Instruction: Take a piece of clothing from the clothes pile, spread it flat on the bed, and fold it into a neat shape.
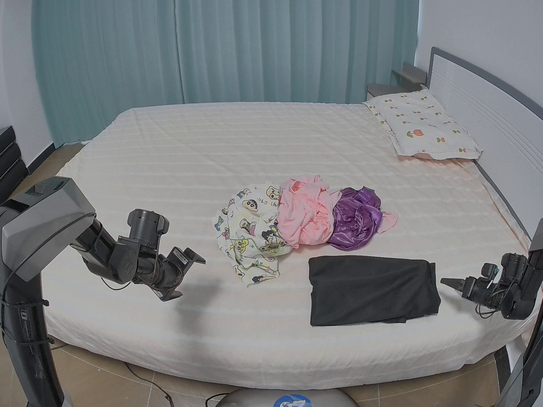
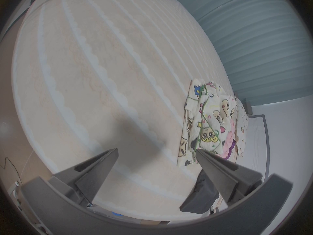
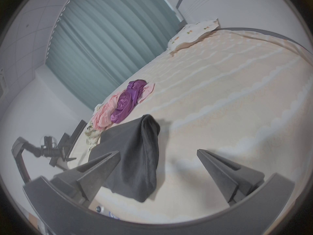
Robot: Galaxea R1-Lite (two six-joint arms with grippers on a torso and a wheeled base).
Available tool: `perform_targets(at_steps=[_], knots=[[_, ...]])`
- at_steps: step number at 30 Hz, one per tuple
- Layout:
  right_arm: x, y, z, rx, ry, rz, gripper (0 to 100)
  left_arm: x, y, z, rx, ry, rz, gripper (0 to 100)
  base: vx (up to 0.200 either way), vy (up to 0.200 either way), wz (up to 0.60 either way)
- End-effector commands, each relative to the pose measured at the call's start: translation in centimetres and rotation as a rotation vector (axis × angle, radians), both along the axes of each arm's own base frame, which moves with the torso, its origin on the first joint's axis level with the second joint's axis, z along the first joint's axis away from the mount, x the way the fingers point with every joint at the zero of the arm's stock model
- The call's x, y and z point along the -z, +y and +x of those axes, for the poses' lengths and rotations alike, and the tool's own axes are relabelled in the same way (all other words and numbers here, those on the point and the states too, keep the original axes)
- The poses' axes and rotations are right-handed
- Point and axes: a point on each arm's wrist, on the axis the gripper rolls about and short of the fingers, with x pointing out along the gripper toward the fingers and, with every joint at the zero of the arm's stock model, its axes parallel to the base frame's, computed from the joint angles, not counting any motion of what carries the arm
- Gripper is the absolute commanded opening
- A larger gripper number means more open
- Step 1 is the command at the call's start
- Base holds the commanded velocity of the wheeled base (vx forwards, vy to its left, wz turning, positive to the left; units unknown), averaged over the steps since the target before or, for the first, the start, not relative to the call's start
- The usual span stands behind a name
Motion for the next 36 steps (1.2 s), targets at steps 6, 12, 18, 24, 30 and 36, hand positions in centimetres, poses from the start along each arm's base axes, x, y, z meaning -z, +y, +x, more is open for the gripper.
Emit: perform_targets(at_steps=[6, 12, 18, 24, 30, 36], knots=[[1.5, 3.2, -1.4, -0.141, 0.062, -0.014, 100, 0.0, 0.0, -0.1, 0.001, 0.000, 0.002, 100, 0.000, 0.000, 0.00], [2.2, 4.6, -1.2, -0.191, 0.076, -0.024, 100, 0.0, 0.0, -0.1, 0.001, -0.002, 0.001, 100, 0.000, 0.000, 0.00], [2.0, 4.8, -1.5, -0.175, 0.075, -0.037, 0, 0.0, 0.0, -0.1, 0.001, 0.000, 0.002, 100, 0.000, 0.000, 0.00], [2.0, 4.1, -3.0, -0.141, 0.094, -0.032, 0, 0.0, 0.0, -0.1, 0.000, 0.000, 0.001, 100, 0.000, 0.000, 0.00], [1.7, 3.4, -3.6, -0.123, 0.055, -0.036, 0, 0.1, 0.0, 0.0, 0.001, 0.000, 0.002, 100, 0.000, 0.000, 0.00], [1.8, 3.7, -3.7, -0.136, 0.053, -0.037, 100, 0.1, 0.0, 0.0, 0.001, 0.000, 0.002, 100, 0.000, 0.000, 0.00]])
